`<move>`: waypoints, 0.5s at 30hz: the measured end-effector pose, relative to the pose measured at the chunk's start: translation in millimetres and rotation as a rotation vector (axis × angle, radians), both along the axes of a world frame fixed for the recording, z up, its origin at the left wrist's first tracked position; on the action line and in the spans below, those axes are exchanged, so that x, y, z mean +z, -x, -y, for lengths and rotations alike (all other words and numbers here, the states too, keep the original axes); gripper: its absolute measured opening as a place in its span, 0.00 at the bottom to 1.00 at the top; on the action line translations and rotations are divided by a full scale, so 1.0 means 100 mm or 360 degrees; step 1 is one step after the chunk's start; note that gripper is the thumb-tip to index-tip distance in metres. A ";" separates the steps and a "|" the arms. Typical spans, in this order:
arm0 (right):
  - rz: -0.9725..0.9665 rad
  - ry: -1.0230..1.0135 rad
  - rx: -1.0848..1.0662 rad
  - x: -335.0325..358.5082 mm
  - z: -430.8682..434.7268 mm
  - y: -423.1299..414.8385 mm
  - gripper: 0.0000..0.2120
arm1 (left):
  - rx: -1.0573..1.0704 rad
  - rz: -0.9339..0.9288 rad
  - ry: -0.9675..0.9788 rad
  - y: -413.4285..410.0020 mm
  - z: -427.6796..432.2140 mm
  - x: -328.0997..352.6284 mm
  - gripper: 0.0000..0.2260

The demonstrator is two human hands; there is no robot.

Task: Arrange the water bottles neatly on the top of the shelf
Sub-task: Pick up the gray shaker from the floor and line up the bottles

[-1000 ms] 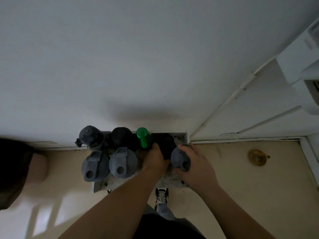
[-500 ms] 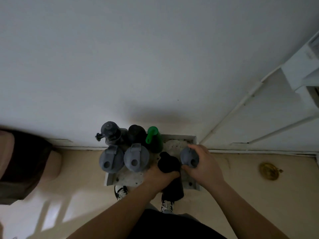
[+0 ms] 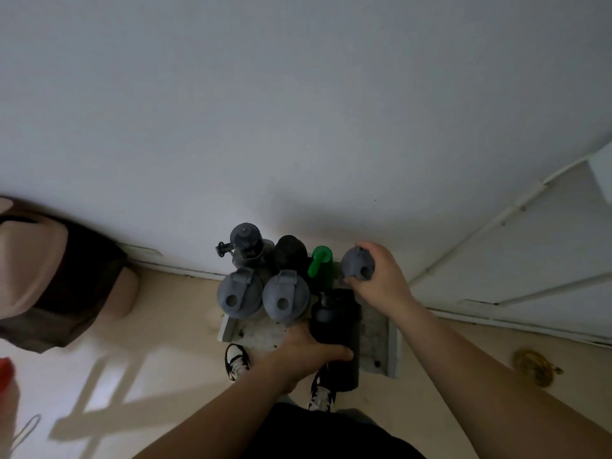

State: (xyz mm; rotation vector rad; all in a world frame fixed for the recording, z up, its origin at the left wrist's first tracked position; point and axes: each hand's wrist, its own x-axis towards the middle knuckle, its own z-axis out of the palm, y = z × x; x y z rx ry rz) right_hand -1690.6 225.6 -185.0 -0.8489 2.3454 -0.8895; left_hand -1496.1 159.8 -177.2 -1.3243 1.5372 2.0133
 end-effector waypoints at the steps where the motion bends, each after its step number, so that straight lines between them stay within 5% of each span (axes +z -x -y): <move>1: 0.0019 -0.0011 0.0020 -0.02 0.03 0.00 0.37 | -0.0035 -0.0001 0.0086 0.00 0.00 0.02 0.22; 5: 0.0076 -0.0023 0.0031 -0.10 0.09 -0.04 0.41 | -0.0219 0.0029 0.0421 0.05 -0.02 0.04 0.29; 10: 0.0127 0.0060 -0.0126 -0.10 -0.10 -0.07 0.53 | -0.0463 0.0088 0.0724 0.11 -0.06 0.03 0.12; 12: 0.0168 0.0129 -0.0263 -0.01 -0.28 -0.15 0.48 | -0.0480 0.0132 0.0788 0.12 -0.10 -0.08 0.15; 15: 0.0247 0.0053 -0.0572 0.05 -0.52 -0.39 0.28 | -0.0472 0.0173 0.0786 0.10 -0.10 -0.64 0.23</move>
